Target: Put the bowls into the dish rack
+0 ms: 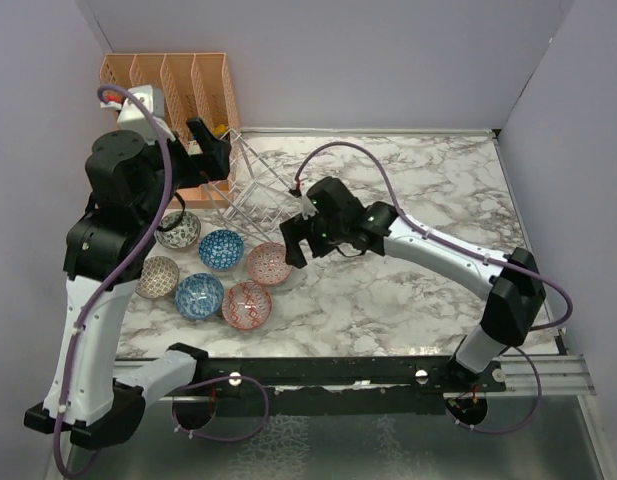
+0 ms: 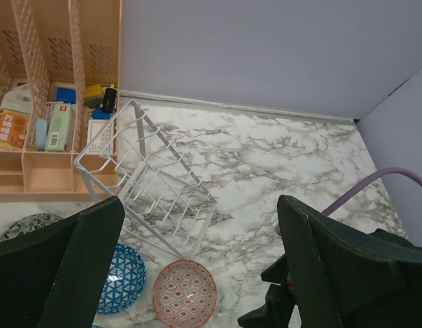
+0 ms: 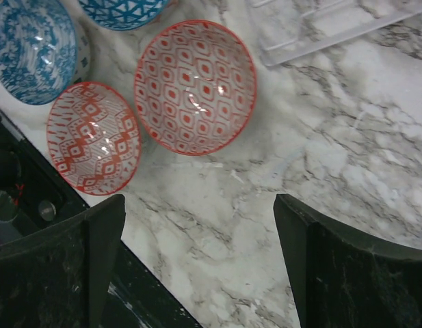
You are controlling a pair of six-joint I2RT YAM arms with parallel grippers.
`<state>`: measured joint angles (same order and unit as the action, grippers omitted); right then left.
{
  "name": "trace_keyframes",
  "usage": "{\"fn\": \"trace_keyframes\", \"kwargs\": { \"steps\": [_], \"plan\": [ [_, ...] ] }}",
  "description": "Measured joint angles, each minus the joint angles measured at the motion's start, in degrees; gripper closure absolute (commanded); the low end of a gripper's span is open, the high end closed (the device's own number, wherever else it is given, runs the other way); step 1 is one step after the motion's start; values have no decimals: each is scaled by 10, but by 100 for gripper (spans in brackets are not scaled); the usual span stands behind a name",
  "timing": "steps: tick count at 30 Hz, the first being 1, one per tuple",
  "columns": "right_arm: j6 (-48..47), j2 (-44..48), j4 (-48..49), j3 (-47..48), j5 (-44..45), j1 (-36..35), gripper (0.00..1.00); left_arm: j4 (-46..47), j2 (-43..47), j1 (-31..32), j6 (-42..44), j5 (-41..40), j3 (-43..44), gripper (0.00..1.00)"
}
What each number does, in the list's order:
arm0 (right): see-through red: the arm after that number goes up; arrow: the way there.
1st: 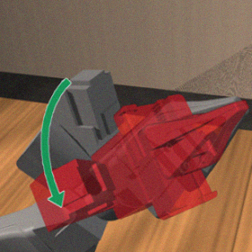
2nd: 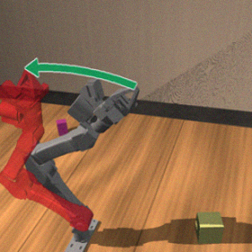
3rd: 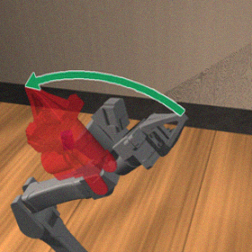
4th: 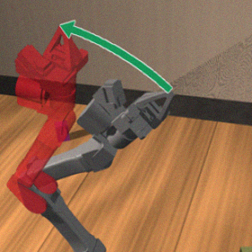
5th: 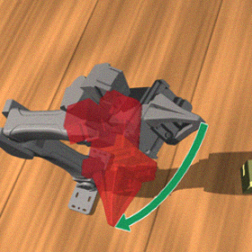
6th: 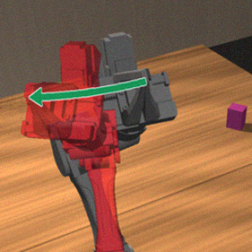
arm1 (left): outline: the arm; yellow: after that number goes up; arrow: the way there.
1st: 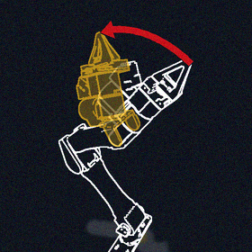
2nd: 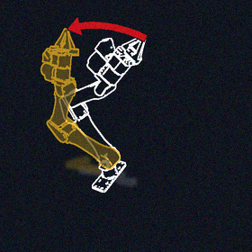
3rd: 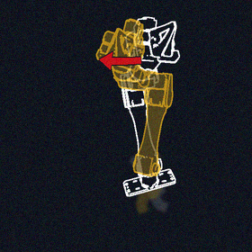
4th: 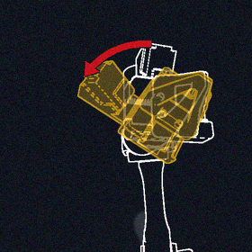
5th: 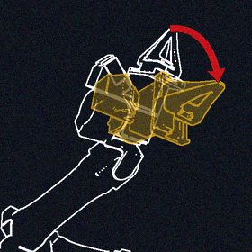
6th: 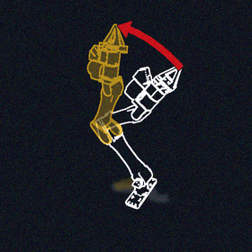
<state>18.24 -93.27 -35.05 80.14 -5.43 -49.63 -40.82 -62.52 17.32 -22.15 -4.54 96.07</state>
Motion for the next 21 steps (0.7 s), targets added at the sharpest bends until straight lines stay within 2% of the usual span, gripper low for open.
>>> {"fn": "trace_keyframes", "kwargs": {
  "steps": [10,16,21],
  "plan": [
    [53,-125,2,110,36,-78,19,-120,73,0,-31,-72,7,6],
    [104,-227,-31,248,80,-117,38,-158,90,0,-40,-87,-8,9],
    [149,-326,-72,361,120,-130,45,-175,106,0,-52,-76,-19,9]
  ]
}}
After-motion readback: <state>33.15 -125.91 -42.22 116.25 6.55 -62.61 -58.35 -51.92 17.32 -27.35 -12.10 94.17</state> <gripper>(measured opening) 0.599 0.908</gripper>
